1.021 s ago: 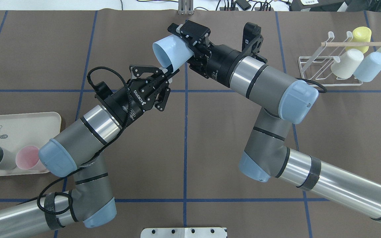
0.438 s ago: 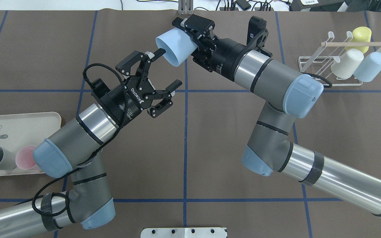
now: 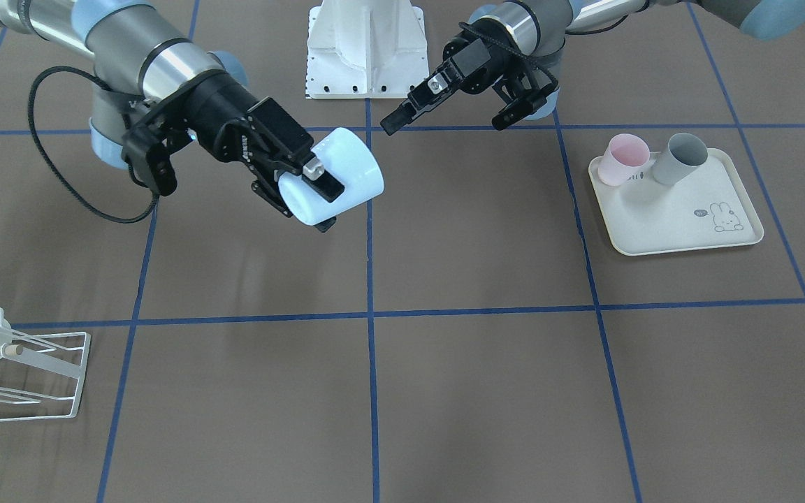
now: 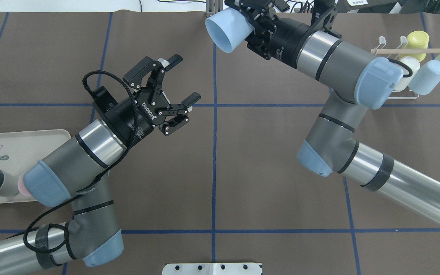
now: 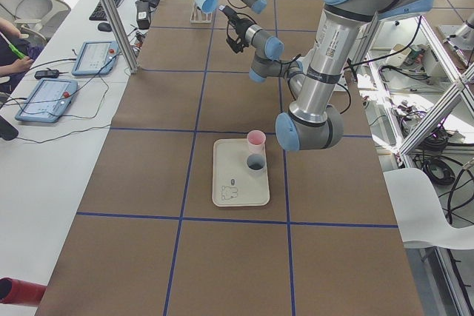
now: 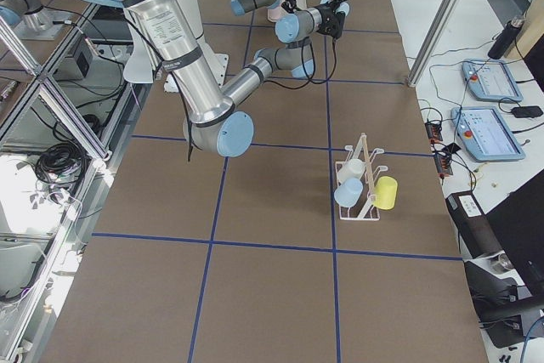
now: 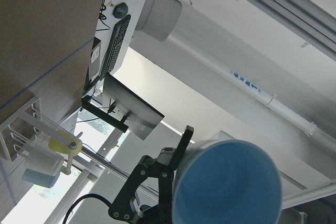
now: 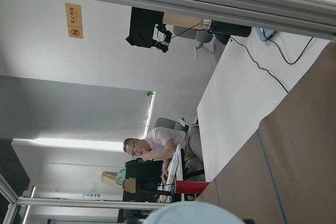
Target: Transfer IKEA cup to right arm and place on rack
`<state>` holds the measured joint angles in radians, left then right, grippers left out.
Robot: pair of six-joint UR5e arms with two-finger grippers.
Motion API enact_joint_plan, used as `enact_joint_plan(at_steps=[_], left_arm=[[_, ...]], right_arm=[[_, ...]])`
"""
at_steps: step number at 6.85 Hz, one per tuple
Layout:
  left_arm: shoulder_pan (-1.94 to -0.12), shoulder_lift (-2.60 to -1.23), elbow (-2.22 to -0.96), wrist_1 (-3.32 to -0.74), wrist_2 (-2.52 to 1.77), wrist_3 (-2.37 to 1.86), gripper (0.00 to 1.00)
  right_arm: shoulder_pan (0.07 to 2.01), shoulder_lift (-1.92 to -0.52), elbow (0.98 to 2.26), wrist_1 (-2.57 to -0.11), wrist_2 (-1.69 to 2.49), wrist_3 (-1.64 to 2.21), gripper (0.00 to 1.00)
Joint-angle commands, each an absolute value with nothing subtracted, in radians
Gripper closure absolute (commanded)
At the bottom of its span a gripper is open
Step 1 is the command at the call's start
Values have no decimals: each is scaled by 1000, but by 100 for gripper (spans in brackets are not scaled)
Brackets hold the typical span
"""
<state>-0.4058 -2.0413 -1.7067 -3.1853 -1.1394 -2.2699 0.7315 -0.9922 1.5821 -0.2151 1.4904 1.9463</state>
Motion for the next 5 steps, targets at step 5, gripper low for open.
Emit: enact_joint_plan(at_steps=[5], left_arm=[[-656, -1556, -2013, -2942, -1637, -1895, 1]], right_arm=[[939, -1052, 1494, -428, 1493, 1611, 100]])
